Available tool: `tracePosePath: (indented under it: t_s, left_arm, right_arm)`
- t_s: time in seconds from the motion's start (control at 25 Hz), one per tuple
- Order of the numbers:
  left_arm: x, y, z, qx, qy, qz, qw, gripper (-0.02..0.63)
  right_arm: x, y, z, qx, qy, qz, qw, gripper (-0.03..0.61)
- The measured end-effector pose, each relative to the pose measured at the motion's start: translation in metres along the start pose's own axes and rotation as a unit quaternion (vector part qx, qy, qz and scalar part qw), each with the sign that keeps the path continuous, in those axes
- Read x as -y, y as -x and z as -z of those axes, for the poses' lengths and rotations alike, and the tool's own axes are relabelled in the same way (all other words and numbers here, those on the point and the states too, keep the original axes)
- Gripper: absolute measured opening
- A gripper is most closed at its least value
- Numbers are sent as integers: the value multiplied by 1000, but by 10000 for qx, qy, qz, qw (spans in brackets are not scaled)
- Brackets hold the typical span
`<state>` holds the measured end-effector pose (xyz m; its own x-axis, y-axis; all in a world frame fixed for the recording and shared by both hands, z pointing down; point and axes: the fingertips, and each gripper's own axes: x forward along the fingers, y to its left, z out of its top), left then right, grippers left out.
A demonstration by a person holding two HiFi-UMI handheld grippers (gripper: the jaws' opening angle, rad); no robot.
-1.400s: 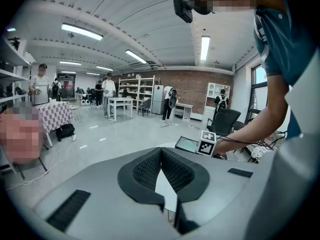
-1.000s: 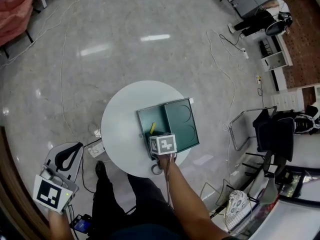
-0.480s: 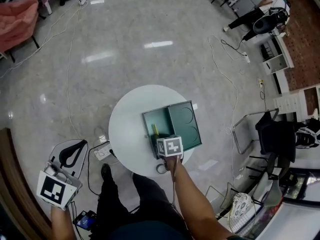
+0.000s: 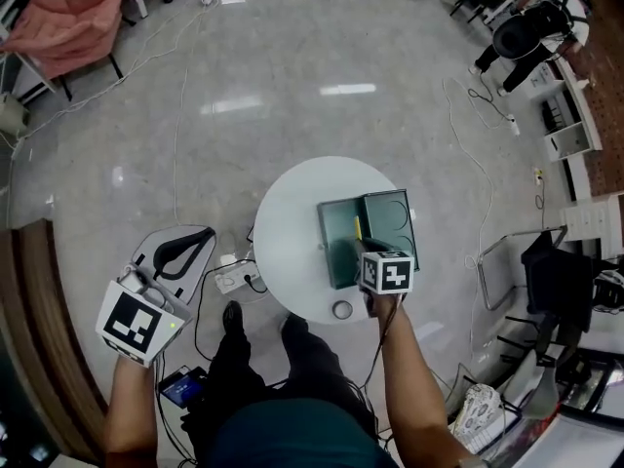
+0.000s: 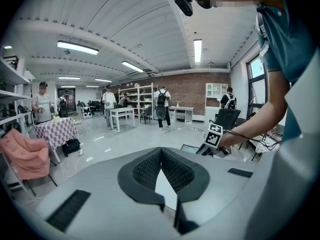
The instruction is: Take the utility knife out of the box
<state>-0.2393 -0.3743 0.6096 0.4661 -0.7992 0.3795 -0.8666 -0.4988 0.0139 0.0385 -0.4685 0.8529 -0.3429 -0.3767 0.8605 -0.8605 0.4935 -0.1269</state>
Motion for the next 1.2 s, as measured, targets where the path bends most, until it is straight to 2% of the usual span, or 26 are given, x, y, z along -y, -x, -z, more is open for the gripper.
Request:
tracePosePath:
  t_s: [0.2, 0.36, 0.6, 0.88, 1.2]
  left_arm:
    - [22, 30, -30, 122, -158, -31, 9998, 18]
    - [39, 51, -51, 195, -283, -35, 9994, 18]
    - [53, 80, -78, 356, -422, 13, 9985, 18]
    - [70, 111, -121, 610, -572, 114, 9964, 18]
    - [116, 141, -155, 862, -706, 217, 9935, 18]
  right_arm:
    - [-9, 71, -23, 626, 199, -80, 9978, 63]
    - [-21, 136, -47, 1289, 494, -167, 9903, 63]
    - [-53, 236, -86, 2379, 1042, -213, 9655, 63]
    - [-81, 344, -108, 3184, 1239, -62, 9398, 63]
    - [-93, 454, -82, 3836, 1328, 154, 9138, 63]
